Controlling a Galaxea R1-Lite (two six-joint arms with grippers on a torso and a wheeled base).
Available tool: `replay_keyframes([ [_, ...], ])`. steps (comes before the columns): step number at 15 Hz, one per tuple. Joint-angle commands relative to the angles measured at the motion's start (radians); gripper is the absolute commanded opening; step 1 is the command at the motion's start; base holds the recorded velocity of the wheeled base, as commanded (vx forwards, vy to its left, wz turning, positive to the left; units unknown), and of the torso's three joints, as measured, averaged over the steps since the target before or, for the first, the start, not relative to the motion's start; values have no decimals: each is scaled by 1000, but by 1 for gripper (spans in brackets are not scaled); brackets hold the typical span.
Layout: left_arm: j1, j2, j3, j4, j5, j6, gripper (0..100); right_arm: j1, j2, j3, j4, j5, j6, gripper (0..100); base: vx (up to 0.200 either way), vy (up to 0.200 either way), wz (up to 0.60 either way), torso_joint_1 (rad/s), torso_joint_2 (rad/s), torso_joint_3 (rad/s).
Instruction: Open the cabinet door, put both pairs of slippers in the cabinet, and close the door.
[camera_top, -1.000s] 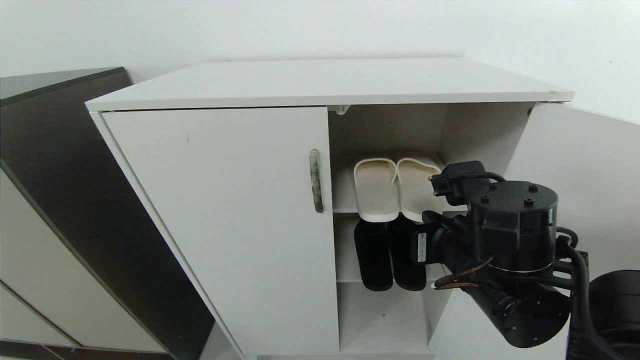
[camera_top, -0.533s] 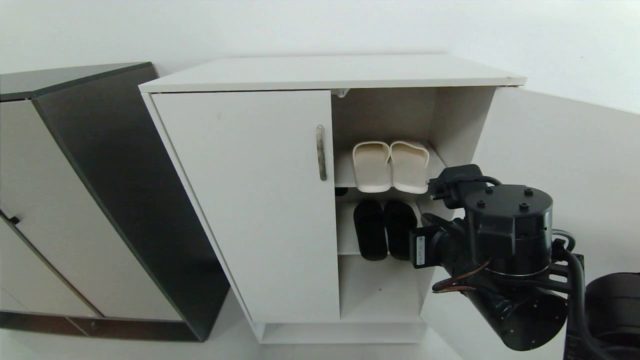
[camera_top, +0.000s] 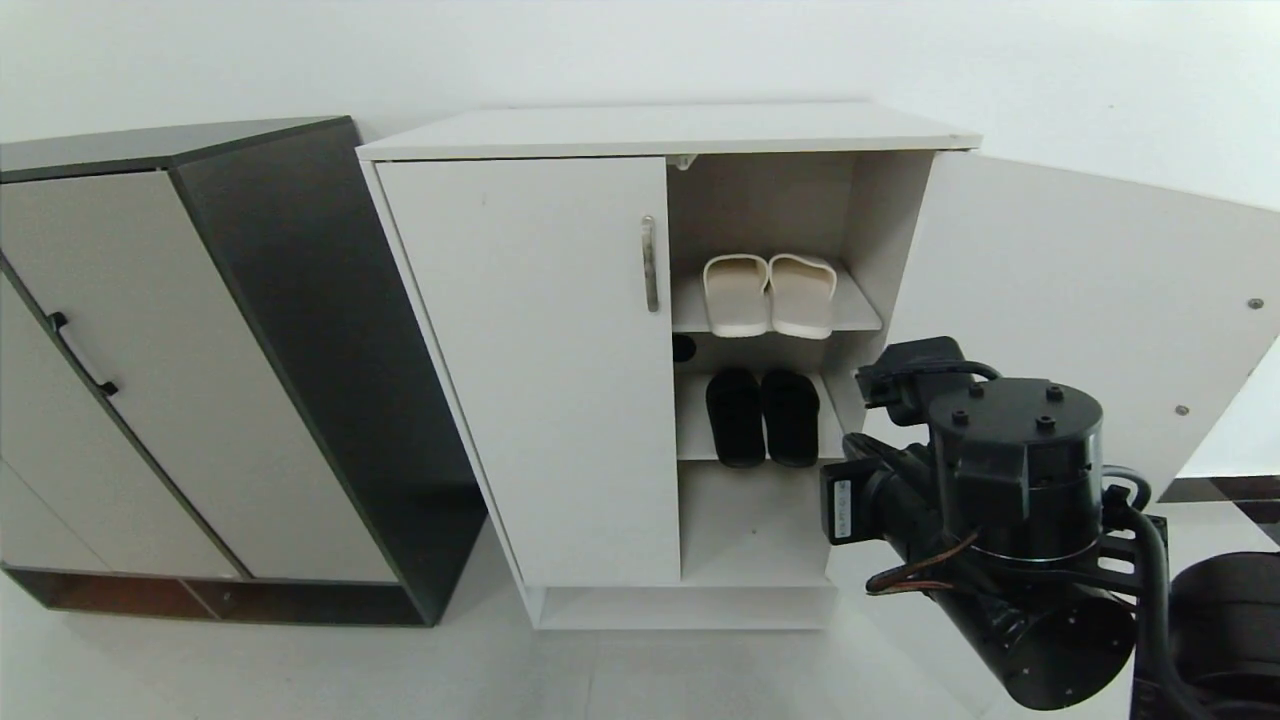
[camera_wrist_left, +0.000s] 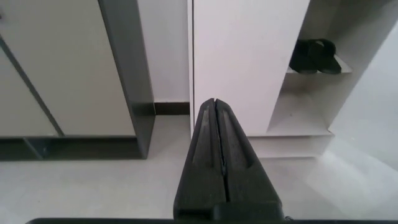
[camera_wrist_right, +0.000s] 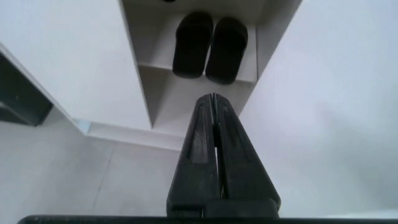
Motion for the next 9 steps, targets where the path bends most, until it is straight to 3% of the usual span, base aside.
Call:
replay_keyframes([
  [1,0,1,0,0,0,-1,0,2,2,5,0,2,0,0,-200,0,0,2,2,7],
  [4,0,1,0,0,2,-1,0,2,2,18,-18,3,-3,0,-200,0,0,1,2,5],
  [9,0,1,0,0,2,-1,0,-2,10,33,-50,15,-10,0,0,0,0,0,0,0],
])
